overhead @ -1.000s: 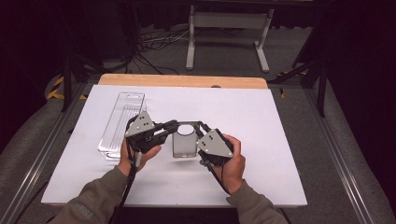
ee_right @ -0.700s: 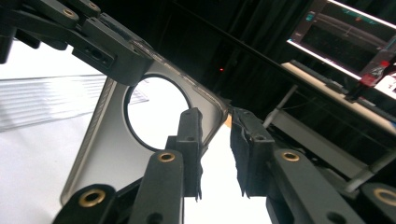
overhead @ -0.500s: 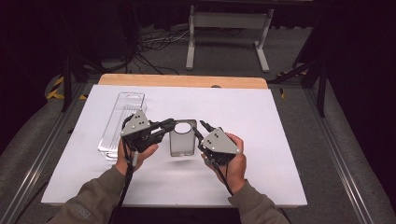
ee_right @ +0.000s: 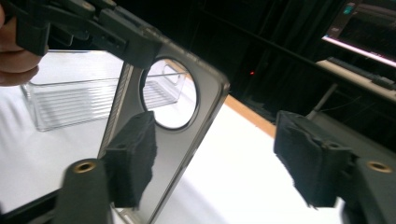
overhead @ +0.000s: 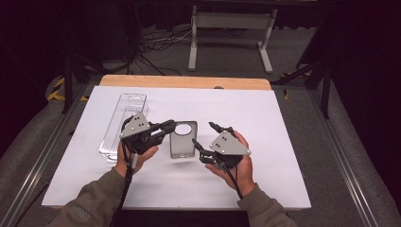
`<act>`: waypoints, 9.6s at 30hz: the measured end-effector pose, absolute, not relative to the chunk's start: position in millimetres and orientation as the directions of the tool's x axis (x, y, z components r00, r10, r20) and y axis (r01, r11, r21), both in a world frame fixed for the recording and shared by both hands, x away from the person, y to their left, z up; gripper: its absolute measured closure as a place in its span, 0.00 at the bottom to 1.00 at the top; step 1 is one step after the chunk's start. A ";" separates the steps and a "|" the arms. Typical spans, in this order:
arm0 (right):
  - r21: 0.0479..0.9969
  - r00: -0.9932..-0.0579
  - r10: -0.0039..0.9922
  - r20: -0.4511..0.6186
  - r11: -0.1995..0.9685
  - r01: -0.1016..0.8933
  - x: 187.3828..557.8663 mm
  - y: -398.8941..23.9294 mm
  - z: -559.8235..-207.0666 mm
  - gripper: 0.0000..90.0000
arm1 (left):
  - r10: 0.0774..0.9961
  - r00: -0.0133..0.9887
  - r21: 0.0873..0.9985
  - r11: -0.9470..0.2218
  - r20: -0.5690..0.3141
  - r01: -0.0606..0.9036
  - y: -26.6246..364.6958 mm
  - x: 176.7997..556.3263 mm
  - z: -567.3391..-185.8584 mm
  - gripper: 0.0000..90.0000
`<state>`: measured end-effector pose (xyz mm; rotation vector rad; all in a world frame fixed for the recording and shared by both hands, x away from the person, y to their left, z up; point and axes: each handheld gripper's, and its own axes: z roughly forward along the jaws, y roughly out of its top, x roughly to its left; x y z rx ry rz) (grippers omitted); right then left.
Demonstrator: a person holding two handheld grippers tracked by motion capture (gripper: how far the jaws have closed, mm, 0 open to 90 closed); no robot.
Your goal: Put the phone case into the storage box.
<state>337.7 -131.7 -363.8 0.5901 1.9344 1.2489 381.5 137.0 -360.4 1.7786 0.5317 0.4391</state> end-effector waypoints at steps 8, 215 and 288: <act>0.906 -0.625 0.704 -0.337 0.422 -0.012 337.4 -136.7 -371.3 0.21 | 0.560 0.828 0.966 -0.225 0.024 0.124 142.2 379.8 -358.9 0.89; 0.890 -0.646 0.708 -0.285 0.446 0.096 303.8 -214.8 -421.2 0.20 | 0.835 0.543 0.984 -0.155 0.083 0.087 289.0 428.4 -336.9 0.89; 0.871 -0.639 0.704 -0.309 0.479 0.107 310.3 -211.0 -426.1 0.22 | 0.874 0.478 0.965 -0.196 0.089 0.177 287.0 552.4 -386.7 0.78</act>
